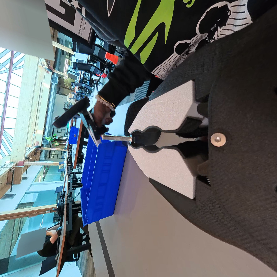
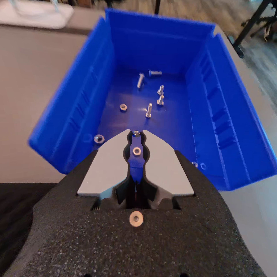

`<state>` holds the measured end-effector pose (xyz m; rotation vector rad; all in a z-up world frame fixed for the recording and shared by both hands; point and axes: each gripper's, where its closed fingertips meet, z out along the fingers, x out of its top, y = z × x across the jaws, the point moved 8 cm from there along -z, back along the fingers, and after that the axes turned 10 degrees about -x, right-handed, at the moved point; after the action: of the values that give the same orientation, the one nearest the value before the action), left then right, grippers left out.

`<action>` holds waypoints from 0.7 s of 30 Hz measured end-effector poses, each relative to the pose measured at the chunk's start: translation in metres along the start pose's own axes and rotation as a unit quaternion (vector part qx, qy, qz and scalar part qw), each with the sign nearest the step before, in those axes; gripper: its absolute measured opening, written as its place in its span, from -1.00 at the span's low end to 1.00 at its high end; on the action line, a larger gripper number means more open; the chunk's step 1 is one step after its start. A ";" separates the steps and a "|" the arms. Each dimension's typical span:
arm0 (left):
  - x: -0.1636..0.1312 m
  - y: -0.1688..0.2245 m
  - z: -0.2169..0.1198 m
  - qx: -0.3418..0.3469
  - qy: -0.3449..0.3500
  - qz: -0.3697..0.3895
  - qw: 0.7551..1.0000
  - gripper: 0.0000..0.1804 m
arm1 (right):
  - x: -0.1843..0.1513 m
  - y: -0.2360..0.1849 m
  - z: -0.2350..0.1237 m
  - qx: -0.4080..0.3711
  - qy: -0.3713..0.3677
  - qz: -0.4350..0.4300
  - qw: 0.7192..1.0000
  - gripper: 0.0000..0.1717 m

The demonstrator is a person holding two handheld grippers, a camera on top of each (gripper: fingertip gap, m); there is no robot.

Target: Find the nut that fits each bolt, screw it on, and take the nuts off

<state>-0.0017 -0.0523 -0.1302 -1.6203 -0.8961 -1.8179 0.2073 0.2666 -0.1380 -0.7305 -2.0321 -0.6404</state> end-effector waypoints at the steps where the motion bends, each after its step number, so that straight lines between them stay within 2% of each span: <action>1: 0.000 0.000 0.000 0.000 0.000 0.000 1.000 -0.88 | -0.003 0.001 0.003 -0.011 -0.018 -0.011 1.000 -0.87; 5: 0.000 0.000 0.000 0.000 -0.002 0.001 1.000 -0.88 | -0.004 0.002 0.008 -0.035 -0.039 -0.031 0.998 -0.86; 8: 0.000 0.000 0.000 0.001 -0.001 0.001 1.000 -0.88 | -0.004 0.002 0.009 -0.036 -0.041 -0.034 0.998 -0.76; 12: 0.000 0.000 0.000 0.000 -0.002 0.001 1.000 -0.88 | -0.003 0.002 0.006 -0.036 -0.021 -0.029 0.999 -0.74; 14: 0.000 0.000 0.000 0.000 -0.003 0.001 1.000 -0.88 | 0.004 -0.003 0.001 -0.028 0.018 -0.026 0.999 -0.73; 16: -0.001 0.000 0.000 0.000 -0.002 0.001 1.000 -0.88 | 0.017 -0.017 -0.012 0.017 0.094 -0.020 0.995 -0.73; 18: -0.001 0.000 0.000 0.001 -0.003 0.001 1.000 -0.88 | 0.033 -0.043 -0.033 0.112 0.181 -0.018 0.977 -0.73; 21: -0.001 0.000 0.001 0.000 -0.005 0.002 1.000 -0.88 | 0.052 -0.099 -0.071 0.319 0.266 -0.004 0.910 -0.74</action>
<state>-0.0013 -0.0519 -0.1310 -1.6309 -0.8959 -1.8080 0.1533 0.1636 -0.0747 -0.1286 -1.5795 -0.1180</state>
